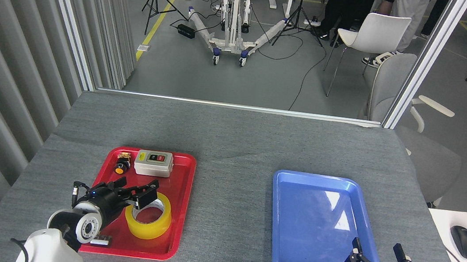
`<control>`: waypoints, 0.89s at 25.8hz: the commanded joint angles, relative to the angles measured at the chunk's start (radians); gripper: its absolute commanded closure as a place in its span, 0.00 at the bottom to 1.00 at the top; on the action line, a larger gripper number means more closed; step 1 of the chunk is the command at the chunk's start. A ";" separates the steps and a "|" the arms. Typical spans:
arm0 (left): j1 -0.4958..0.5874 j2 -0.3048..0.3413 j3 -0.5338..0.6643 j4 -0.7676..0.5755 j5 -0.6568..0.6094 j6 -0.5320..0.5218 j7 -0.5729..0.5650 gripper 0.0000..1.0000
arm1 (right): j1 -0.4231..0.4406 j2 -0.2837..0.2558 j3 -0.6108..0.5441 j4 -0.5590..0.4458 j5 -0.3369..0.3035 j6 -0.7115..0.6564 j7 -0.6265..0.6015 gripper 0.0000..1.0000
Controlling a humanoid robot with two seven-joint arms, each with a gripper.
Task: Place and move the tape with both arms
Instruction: 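Move the left gripper over the yellow tape roll in the red tray, then lower the left gripper and grasp the yellow tape roll's rim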
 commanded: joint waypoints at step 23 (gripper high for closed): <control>-0.189 0.009 -0.033 0.161 -0.015 0.009 -0.568 0.06 | 0.003 0.011 0.004 0.000 0.002 0.018 0.003 0.00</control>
